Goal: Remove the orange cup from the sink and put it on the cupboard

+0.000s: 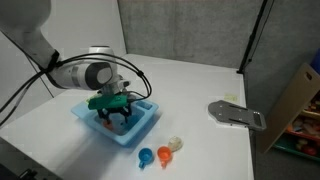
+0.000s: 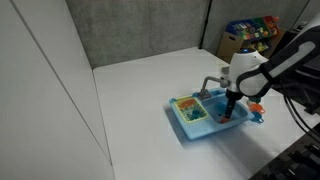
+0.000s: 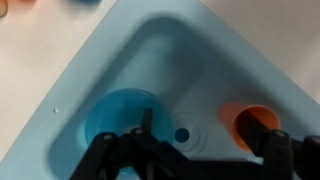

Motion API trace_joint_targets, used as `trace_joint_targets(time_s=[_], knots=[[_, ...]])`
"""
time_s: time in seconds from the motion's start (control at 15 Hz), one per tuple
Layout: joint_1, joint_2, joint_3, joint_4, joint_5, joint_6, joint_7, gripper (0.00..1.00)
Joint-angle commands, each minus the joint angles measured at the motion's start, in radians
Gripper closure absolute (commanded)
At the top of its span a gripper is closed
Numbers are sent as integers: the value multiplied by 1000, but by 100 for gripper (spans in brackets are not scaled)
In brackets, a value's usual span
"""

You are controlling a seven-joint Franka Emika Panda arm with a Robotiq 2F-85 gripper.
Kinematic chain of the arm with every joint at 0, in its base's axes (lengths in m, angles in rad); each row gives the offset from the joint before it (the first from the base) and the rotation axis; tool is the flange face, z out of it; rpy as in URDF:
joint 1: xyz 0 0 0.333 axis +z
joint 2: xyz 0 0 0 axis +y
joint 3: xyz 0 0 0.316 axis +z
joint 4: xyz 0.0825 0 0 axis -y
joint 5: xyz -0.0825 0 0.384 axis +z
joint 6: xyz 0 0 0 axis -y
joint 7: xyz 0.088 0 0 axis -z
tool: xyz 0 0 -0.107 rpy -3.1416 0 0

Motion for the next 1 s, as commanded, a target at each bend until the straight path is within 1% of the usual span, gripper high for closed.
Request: trace_joint_targets(time_s=[0.0,0.13,0.4,0.53,0.67,0.73,0.87,0.93], knots=[[-1,19,4,23,-14,9,-13,38],[-3,22,5,26,-12,8,-13,60],[-8,19,7,28,-7,6,-13,93],[-14,12,11,27,-1,5,-18,99],[-22,-6,16,20,6,4,-23,96],[-30,-26,20,10,15,3,-24,98],[-39,-52,22,1,25,0,-25,99],[-44,-65,23,-5,29,-1,-27,97]])
